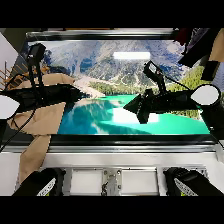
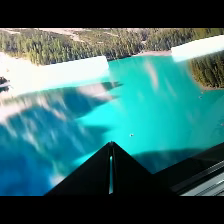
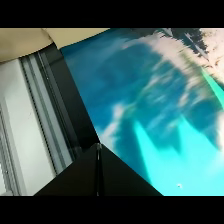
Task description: Fold the clothes and pants, and hang the long-sleeved shirts on hangers.
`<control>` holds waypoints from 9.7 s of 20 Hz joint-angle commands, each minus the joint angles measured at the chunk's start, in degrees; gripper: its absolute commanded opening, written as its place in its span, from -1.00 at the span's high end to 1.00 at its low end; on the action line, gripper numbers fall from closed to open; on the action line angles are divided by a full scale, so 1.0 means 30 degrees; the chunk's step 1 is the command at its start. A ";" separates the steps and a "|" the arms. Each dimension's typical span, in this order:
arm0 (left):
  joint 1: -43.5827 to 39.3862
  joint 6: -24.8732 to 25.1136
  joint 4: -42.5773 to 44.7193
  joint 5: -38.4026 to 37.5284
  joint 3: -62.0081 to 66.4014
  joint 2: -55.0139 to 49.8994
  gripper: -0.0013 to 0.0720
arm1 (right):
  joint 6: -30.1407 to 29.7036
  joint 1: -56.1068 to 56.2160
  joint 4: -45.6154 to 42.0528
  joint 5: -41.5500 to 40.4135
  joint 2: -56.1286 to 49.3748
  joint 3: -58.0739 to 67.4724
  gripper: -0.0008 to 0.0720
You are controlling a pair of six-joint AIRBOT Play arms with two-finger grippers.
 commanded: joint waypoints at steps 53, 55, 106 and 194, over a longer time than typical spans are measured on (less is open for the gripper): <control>0.6309 -0.1778 0.6987 0.5158 -0.3475 0.1042 0.92 | 0.0007 0.0022 0.1027 -0.0357 -0.0255 -0.0036 0.91; 0.3920 -0.1785 0.7002 0.5136 -0.3475 0.1974 0.92 | 0.0007 0.0022 0.2965 -0.0342 -0.0291 -0.0036 0.91; 0.1996 -0.1413 -0.5056 0.5734 -0.8109 -0.8765 -0.98 | 1.1285 -0.9100 -0.6419 -0.2186 -0.9814 -0.0954 -0.36; -1.0579 -0.6484 0.9180 0.1734 -0.4109 -0.9945 -0.93 | 1.1242 -0.6594 -0.6783 -0.1749 0.0911 -0.3060 -0.34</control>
